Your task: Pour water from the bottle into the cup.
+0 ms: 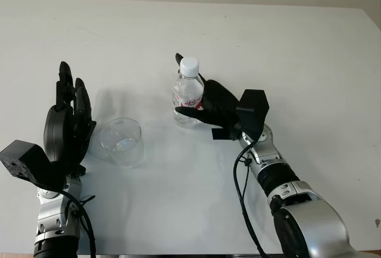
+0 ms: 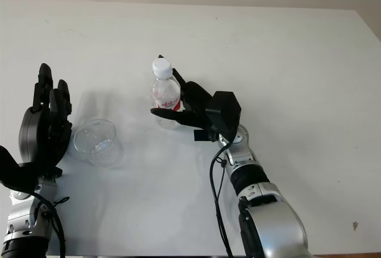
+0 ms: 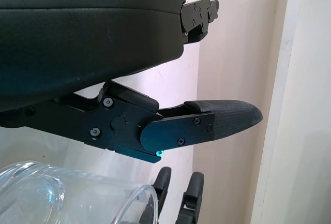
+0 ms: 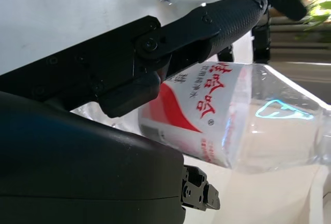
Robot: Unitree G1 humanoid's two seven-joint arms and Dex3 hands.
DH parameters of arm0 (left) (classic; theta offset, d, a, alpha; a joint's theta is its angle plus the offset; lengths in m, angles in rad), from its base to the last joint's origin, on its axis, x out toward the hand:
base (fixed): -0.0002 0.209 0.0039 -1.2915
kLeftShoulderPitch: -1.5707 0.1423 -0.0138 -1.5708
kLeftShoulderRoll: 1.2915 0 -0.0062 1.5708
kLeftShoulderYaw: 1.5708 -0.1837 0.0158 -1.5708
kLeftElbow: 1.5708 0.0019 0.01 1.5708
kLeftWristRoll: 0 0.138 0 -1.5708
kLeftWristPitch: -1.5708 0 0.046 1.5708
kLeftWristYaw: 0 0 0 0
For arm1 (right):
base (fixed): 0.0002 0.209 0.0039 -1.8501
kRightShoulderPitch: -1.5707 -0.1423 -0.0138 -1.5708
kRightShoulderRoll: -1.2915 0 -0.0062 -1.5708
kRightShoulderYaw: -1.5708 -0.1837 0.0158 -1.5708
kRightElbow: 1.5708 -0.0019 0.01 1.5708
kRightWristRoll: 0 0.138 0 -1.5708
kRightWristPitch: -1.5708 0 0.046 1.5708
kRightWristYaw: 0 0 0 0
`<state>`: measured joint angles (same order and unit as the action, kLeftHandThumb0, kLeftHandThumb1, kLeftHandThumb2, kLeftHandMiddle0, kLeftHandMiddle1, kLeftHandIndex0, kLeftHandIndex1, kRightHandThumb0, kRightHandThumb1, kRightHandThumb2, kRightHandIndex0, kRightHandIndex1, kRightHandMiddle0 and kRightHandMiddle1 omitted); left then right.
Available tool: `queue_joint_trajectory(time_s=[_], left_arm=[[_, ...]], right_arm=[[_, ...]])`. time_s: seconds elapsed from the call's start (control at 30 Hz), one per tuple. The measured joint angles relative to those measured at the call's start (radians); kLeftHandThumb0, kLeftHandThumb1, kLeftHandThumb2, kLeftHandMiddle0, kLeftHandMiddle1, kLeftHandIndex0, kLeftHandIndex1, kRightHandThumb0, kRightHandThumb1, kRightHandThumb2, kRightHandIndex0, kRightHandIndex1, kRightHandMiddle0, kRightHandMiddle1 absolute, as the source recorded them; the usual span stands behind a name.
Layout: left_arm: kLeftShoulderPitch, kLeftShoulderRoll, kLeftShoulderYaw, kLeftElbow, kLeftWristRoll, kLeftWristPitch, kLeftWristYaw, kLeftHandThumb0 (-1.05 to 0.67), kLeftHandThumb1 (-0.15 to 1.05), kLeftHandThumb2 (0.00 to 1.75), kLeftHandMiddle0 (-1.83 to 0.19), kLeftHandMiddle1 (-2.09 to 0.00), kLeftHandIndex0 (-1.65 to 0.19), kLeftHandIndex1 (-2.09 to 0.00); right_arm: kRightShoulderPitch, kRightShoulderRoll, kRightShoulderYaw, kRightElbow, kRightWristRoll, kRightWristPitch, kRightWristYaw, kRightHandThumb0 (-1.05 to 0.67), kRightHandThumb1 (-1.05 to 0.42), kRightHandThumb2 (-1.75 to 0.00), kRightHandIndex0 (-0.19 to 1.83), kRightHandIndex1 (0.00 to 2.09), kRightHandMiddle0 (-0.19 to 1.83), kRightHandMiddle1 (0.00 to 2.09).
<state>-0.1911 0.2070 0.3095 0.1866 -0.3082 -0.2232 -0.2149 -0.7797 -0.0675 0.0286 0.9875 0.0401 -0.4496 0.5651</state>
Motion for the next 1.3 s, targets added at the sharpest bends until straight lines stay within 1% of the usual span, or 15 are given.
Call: queue_joint_trajectory(time_s=[0.17, 0.27, 0.3, 0.33, 0.4, 0.43, 0.47, 0.5, 0.53, 0.57, 0.67, 0.87, 1.0, 1.1, 1.3], left_arm=[[0.0, -0.002, 0.001, 0.0, 0.0, -0.002, 0.002, -0.75, 1.05, 0.53, 0.19, 0.0, 0.19, -0.01], [0.0, -0.002, 0.002, 0.0, 0.001, -0.003, 0.003, -0.75, 1.05, 0.53, 0.19, 0.0, 0.19, -0.01], [0.0, -0.002, 0.002, 0.0, 0.002, -0.003, 0.004, -0.76, 1.05, 0.52, 0.19, 0.0, 0.19, -0.01], [0.0, -0.002, 0.002, 0.0, 0.002, -0.003, 0.004, -0.76, 1.05, 0.52, 0.19, 0.0, 0.19, -0.01], [0.0, -0.002, 0.003, 0.0, 0.002, -0.003, 0.004, -0.75, 1.05, 0.52, 0.19, 0.0, 0.19, -0.01], [0.0, -0.002, 0.003, 0.0, 0.003, -0.003, 0.004, -0.75, 1.05, 0.52, 0.19, 0.0, 0.19, -0.01], [0.0, -0.002, 0.003, 0.0, 0.003, -0.003, 0.006, -0.76, 1.05, 0.52, 0.19, 0.0, 0.19, -0.01], [0.0, -0.002, 0.003, 0.0, 0.005, -0.003, 0.007, -0.76, 1.05, 0.52, 0.19, 0.0, 0.19, -0.01], [0.0, -0.002, 0.003, 0.0, 0.006, -0.003, 0.008, -0.75, 1.05, 0.52, 0.19, 0.0, 0.19, 0.0], [0.0, -0.002, 0.003, 0.0, 0.007, -0.003, 0.008, -0.75, 1.05, 0.52, 0.19, 0.0, 0.19, 0.0], [0.0, -0.005, 0.003, 0.0, 0.007, -0.008, 0.008, -0.75, 1.05, 0.51, 0.19, 0.0, 0.19, 0.0], [0.0, -0.005, 0.003, 0.0, 0.007, -0.008, 0.008, -0.76, 1.05, 0.53, 0.19, 0.0, 0.19, 0.0], [0.0, -0.006, 0.004, 0.0, 0.007, -0.009, 0.008, -0.76, 1.05, 0.52, 0.19, 0.0, 0.19, 0.0], [0.0, -0.005, 0.005, 0.002, 0.009, -0.01, 0.008, -0.76, 1.05, 0.52, 0.19, 0.0, 0.19, 0.0], [-0.006, -0.005, 0.011, 0.017, 0.007, -0.02, 0.006, -0.76, 1.05, 0.51, 0.19, 0.0, 0.19, 0.0]], right_arm=[[-0.002, 0.032, -0.019, 0.0, 0.049, 0.013, 0.042, -0.75, -0.88, -0.04, -0.17, 0.01, -0.15, 0.02], [-0.002, 0.038, -0.021, 0.0, 0.05, 0.015, 0.044, -0.64, -0.87, -0.05, 0.01, 0.13, 0.01, 0.16], [-0.003, 0.041, -0.02, 0.0, 0.046, 0.015, 0.036, -0.6, -0.86, -0.05, 0.03, 0.27, -0.08, 0.5], [-0.003, 0.044, -0.017, 0.0, 0.041, 0.016, 0.025, -0.55, -0.86, -0.05, 0.0, 0.57, -0.13, 0.85], [-0.003, 0.052, -0.011, 0.0, 0.032, 0.02, 0.008, -0.48, -0.86, -0.05, -0.15, 1.27, -0.18, 1.29], [-0.003, 0.055, -0.009, 0.0, 0.028, 0.02, 0.001, -0.46, -0.87, -0.05, -0.15, 1.51, -0.19, 1.51], [-0.004, 0.057, -0.006, 0.0, 0.022, 0.02, -0.006, -0.45, -0.88, -0.06, -0.05, 1.82, -0.14, 1.81], [-0.005, 0.059, -0.003, 0.0, 0.016, 0.02, -0.012, -0.44, -0.88, -0.06, 0.05, 1.95, -0.06, 1.95], [-0.006, 0.06, 0.002, 0.0, 0.007, 0.017, -0.018, -0.46, -0.9, -0.06, 0.29, 2.02, 0.17, 2.02], [-0.008, 0.061, 0.008, 0.0, -0.002, 0.014, -0.022, -0.48, -0.93, -0.06, 0.59, 2.06, 0.44, 2.06], [-0.012, 0.057, 0.032, 0.0, -0.041, -0.014, -0.034, -0.53, -0.99, -0.06, 1.06, 2.09, 0.85, 2.09], [-0.043, 0.035, 0.089, -0.004, -0.144, -0.044, -0.082, -0.57, -1.05, -0.24, 1.58, 2.09, 1.53, 2.09], [-0.046, 0.022, 0.106, -0.006, -0.17, -0.072, -0.105, -0.5, -1.05, -0.41, 1.8, 2.09, 1.73, 2.09], [-0.041, 0.019, 0.112, -0.005, -0.189, -0.095, -0.147, -0.45, -1.05, -0.48, 1.83, 2.09, 1.82, 2.09], [-0.04, 0.016, 0.11, -0.002, -0.209, -0.095, -0.273, -0.38, -1.05, -0.57, 1.83, 2.09, 1.83, 2.09]])
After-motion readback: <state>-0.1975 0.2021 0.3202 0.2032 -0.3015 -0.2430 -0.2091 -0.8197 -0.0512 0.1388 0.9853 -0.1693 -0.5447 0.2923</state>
